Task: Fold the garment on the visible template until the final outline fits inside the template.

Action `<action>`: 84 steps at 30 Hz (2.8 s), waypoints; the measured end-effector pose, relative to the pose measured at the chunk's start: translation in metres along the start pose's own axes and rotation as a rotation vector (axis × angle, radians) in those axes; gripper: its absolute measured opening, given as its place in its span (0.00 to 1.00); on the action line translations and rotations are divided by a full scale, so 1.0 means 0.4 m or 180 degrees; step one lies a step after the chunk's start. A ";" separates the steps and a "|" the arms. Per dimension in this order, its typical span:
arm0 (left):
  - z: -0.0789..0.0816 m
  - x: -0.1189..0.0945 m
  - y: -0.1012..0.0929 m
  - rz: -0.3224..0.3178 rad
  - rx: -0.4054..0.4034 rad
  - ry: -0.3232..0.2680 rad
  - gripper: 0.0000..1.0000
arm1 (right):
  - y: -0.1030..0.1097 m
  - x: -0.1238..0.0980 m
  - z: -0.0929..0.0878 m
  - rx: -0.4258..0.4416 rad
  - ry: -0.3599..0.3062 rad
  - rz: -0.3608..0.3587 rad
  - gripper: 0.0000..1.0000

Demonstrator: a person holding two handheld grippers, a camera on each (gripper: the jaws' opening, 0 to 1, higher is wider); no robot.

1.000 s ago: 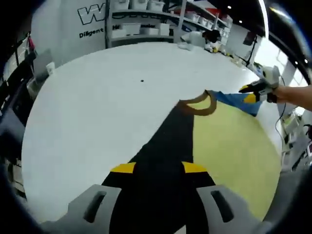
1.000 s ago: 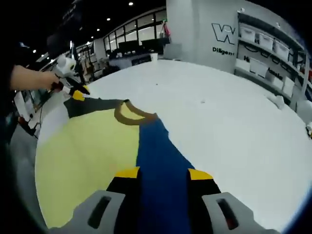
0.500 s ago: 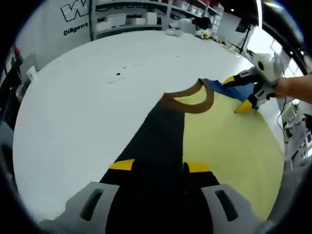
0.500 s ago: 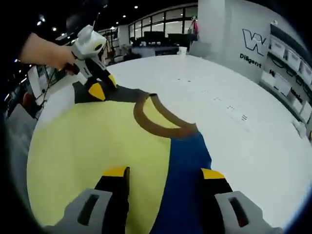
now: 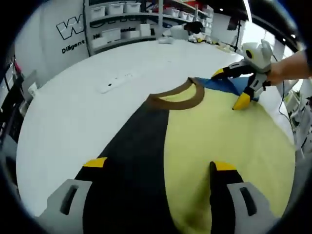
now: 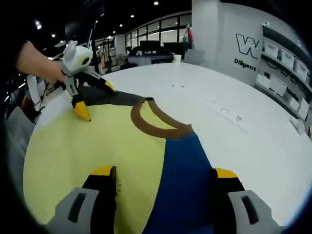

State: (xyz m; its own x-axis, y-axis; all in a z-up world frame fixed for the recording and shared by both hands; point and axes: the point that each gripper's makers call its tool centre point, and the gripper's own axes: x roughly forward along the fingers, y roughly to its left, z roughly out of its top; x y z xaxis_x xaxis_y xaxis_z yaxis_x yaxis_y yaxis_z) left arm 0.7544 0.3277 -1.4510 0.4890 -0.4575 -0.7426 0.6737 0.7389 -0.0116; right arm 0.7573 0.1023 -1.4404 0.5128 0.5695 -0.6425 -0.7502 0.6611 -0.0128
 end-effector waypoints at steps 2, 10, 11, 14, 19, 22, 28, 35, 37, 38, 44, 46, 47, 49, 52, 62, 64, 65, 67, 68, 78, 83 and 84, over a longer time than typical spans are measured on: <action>-0.002 -0.011 0.002 -0.0017 -0.0044 0.0042 0.93 | 0.001 0.001 -0.006 -0.0041 0.0091 0.0063 0.81; -0.039 -0.095 0.077 0.0092 -0.0117 0.0054 0.91 | 0.004 -0.111 -0.066 0.0001 0.0021 0.0019 0.86; -0.070 -0.102 0.090 0.0102 -0.0008 0.0174 0.91 | 0.008 -0.122 -0.080 0.0007 0.0029 -0.0005 0.85; -0.122 -0.104 0.083 0.0072 0.0080 0.0401 0.91 | 0.023 -0.143 -0.164 0.0053 0.0308 -0.0044 0.86; -0.115 -0.108 0.080 0.0149 -0.0114 0.0051 0.99 | 0.019 -0.132 -0.159 0.0139 0.0164 -0.0097 1.00; -0.124 -0.113 0.083 0.0205 -0.0203 -0.0001 0.99 | 0.016 -0.140 -0.161 0.0116 0.0120 -0.0067 1.00; -0.145 -0.131 0.104 0.0188 -0.0215 -0.0030 1.00 | 0.011 -0.149 -0.161 0.0072 0.0070 -0.0022 1.00; -0.142 -0.128 0.107 0.0144 -0.0192 -0.0065 1.00 | 0.008 -0.152 -0.167 -0.0042 0.0052 0.0077 1.00; -0.142 -0.129 0.106 0.0133 -0.0177 -0.0083 1.00 | 0.006 -0.152 -0.168 -0.0059 0.0063 0.0097 1.00; -0.143 -0.129 0.108 0.0121 -0.0169 -0.0091 1.00 | 0.007 -0.151 -0.168 -0.0070 0.0068 0.0103 1.00; -0.128 -0.173 0.100 0.0039 -0.0119 -0.0014 1.00 | 0.009 -0.167 -0.144 0.0005 0.0113 0.0051 1.00; -0.138 -0.192 0.097 0.0014 -0.0121 0.0024 1.00 | 0.014 -0.184 -0.150 -0.0050 0.0144 0.0019 1.00; -0.154 -0.200 0.099 0.0010 -0.0131 0.0079 1.00 | 0.020 -0.190 -0.156 -0.0043 0.0144 0.0025 1.00; -0.185 -0.209 0.112 0.0042 -0.0175 0.0160 1.00 | 0.024 -0.203 -0.170 -0.0020 0.0183 -0.0008 1.00; -0.240 -0.210 0.130 0.0114 -0.0330 0.0326 1.00 | 0.032 -0.221 -0.200 0.0082 0.0261 -0.0037 1.00; -0.240 -0.215 0.140 0.0154 -0.0165 0.0080 1.00 | 0.040 -0.240 -0.239 0.0085 0.0185 -0.0084 1.00; -0.242 -0.216 0.145 0.0151 -0.0158 0.0066 1.00 | 0.037 -0.243 -0.241 0.0073 0.0116 -0.0068 1.00; -0.243 -0.217 0.150 0.0149 -0.0156 0.0072 1.00 | 0.037 -0.246 -0.240 0.0077 0.0102 -0.0068 1.00; -0.246 -0.221 0.149 0.0150 -0.0157 0.0104 1.00 | 0.034 -0.248 -0.238 0.0078 0.0094 -0.0068 1.00; -0.249 -0.222 0.153 0.0157 -0.0162 0.0133 1.00 | 0.028 -0.251 -0.240 0.0090 0.0145 -0.0069 1.00; -0.210 -0.283 0.132 0.0261 -0.0301 0.0000 1.00 | 0.013 -0.265 -0.157 0.0591 -0.0165 -0.0290 1.00; -0.096 -0.277 -0.031 0.0005 -0.0174 -0.0402 1.00 | 0.057 -0.226 -0.132 0.0591 -0.0222 -0.0365 0.95; -0.084 -0.270 -0.066 -0.0060 -0.0157 -0.0443 1.00 | 0.059 -0.224 -0.126 0.0634 -0.0237 -0.0450 0.88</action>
State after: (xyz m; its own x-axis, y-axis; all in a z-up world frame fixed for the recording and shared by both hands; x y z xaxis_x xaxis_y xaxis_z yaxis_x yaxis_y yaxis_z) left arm 0.6652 0.3740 -1.3929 0.5509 -0.5332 -0.6420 0.6571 0.7514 -0.0602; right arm 0.6728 0.0422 -1.4219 0.6417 0.4939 -0.5867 -0.5756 0.8158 0.0573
